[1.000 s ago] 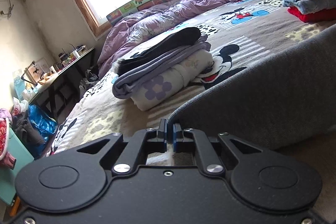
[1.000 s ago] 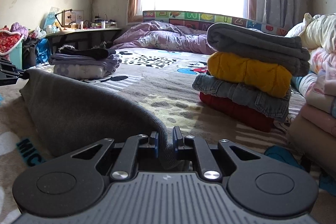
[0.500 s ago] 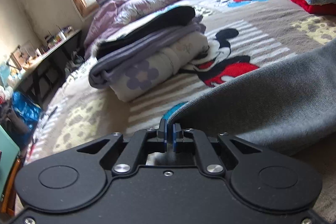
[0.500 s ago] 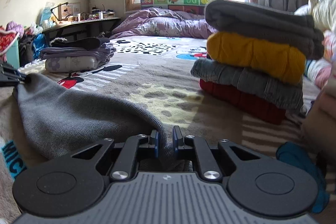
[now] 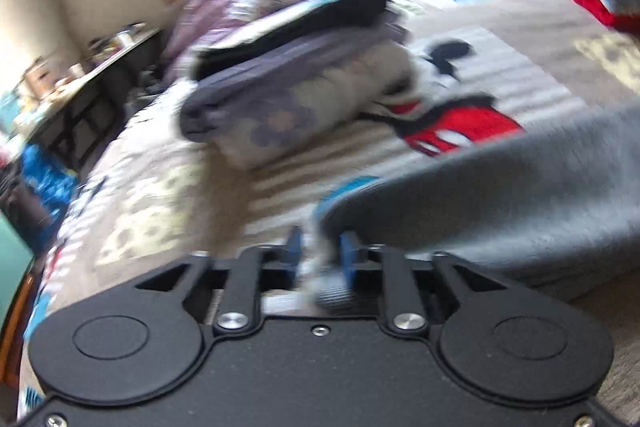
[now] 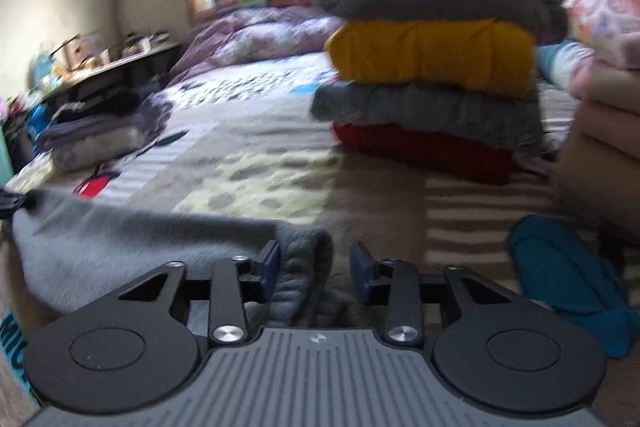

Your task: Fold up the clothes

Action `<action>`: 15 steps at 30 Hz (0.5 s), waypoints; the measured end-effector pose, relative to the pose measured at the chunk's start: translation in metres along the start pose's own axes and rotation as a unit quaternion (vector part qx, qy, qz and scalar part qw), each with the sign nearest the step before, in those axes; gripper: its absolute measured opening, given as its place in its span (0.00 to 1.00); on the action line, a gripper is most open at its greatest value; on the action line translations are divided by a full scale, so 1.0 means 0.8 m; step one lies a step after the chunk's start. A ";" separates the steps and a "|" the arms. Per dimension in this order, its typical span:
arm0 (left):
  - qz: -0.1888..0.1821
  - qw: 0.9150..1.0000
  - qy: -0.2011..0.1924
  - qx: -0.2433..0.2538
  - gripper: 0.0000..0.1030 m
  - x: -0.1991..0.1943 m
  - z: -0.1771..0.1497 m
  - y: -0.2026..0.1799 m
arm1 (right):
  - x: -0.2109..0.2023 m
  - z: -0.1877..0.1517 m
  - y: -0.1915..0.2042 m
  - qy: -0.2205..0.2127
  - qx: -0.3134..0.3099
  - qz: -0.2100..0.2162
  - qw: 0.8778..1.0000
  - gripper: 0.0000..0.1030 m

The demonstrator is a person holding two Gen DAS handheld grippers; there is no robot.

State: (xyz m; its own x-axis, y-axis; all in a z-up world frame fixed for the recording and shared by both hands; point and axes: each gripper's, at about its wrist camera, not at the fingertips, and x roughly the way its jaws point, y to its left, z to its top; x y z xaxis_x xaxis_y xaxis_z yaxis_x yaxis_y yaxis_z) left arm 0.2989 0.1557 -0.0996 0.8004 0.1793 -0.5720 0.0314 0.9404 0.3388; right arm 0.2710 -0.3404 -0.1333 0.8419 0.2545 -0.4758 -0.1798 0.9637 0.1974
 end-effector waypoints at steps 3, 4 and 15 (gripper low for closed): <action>0.001 0.998 -0.013 -0.063 0.27 -0.018 -0.003 0.032 | -0.012 0.003 -0.007 -0.025 0.020 0.000 0.999 0.46; -0.005 0.996 -0.016 -0.085 0.27 -0.023 -0.006 0.042 | -0.015 0.004 -0.005 -0.031 0.017 -0.002 0.999 0.46; -0.195 0.908 -0.001 -0.371 0.27 -0.029 -0.050 0.100 | -0.026 0.005 -0.005 -0.048 0.090 0.047 0.994 0.55</action>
State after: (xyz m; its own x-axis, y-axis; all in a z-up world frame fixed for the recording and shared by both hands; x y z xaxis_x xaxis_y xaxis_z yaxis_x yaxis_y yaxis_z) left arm 0.2586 0.2380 -0.0894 0.8157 -0.2099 -0.5391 -0.0979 0.8683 -0.4862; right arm 0.2561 -0.3500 -0.1209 0.8715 0.3260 -0.3663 -0.1738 0.9039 0.3908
